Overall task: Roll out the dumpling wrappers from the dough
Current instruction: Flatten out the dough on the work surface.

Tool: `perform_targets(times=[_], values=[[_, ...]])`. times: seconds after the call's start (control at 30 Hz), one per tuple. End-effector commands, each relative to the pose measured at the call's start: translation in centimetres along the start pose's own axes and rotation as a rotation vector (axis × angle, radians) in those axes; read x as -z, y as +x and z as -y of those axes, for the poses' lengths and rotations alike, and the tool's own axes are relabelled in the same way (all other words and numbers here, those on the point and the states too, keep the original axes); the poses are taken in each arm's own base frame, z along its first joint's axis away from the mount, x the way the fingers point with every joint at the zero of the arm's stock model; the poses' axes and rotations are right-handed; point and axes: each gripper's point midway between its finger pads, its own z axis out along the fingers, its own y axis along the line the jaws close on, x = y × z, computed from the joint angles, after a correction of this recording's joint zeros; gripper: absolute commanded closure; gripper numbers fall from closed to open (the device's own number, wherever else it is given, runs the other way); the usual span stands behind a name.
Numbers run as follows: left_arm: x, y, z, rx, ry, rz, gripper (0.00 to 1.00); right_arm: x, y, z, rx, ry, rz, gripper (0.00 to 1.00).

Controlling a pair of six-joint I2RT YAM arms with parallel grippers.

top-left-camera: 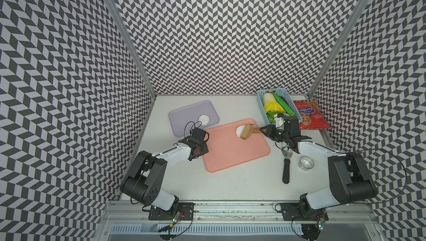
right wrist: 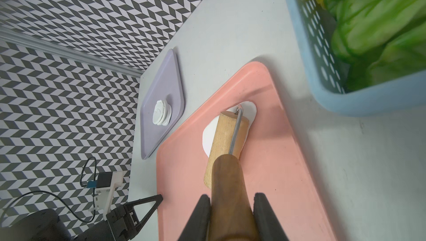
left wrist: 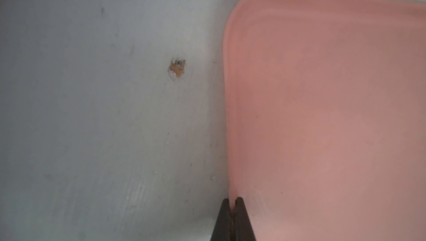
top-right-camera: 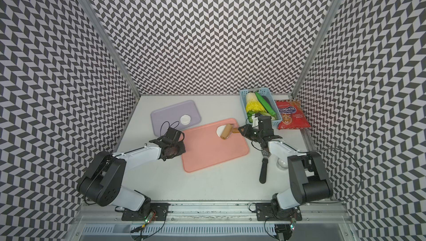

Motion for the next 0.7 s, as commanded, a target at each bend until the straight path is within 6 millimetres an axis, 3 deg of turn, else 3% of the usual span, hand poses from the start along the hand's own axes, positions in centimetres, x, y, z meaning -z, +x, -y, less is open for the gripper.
perform_targets(times=[0.0,0.47,0.67], values=[[-0.7,4.6,-5.5,-0.066,-0.213,-0.145,1.00,-1.0,4.7,8.9,-0.098,0.345,-0.093,1.00],[-0.9,4.7,-5.4,-0.077,-0.215,-0.142,1.00,-3.8,5.5,7.3,-0.085,0.322,-0.130,1.00],[-0.8,4.5,-5.7,-0.039,-0.203,-0.143,1.00,-1.7,5.4,10.1,-0.102,0.387,-0.111,1.00]])
